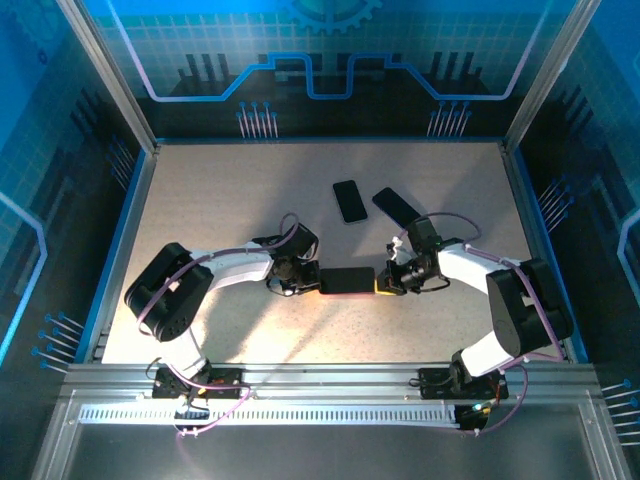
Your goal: Put the phone into the phone case
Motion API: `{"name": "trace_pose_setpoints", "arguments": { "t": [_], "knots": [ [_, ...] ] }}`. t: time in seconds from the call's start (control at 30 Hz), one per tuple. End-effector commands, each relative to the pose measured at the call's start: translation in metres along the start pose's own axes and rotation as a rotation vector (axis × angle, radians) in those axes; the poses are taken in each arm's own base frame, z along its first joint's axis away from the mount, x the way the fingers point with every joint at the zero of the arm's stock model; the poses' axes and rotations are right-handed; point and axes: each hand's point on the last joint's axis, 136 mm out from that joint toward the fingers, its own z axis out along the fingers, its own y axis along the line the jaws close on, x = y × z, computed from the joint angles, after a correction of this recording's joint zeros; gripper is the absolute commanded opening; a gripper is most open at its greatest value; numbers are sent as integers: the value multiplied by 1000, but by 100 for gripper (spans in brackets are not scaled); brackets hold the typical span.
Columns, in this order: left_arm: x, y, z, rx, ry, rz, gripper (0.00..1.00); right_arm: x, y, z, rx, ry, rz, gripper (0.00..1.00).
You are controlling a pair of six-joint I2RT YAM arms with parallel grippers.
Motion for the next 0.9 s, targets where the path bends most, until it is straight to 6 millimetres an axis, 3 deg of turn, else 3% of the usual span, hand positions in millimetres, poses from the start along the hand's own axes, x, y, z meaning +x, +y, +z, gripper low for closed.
{"name": "trace_pose_setpoints", "arguments": {
  "t": [0.0,0.47,0.87],
  "knots": [
    [2,-1,2,-16,14,-9,6,3,-4,4,-12,17,20,3],
    [3,0,4,-16,14,-8,6,4,-8,21,25,53,24,2],
    [2,0,6,-10,13,1,6,27,-27,46,193,134,14,0]
  ]
}}
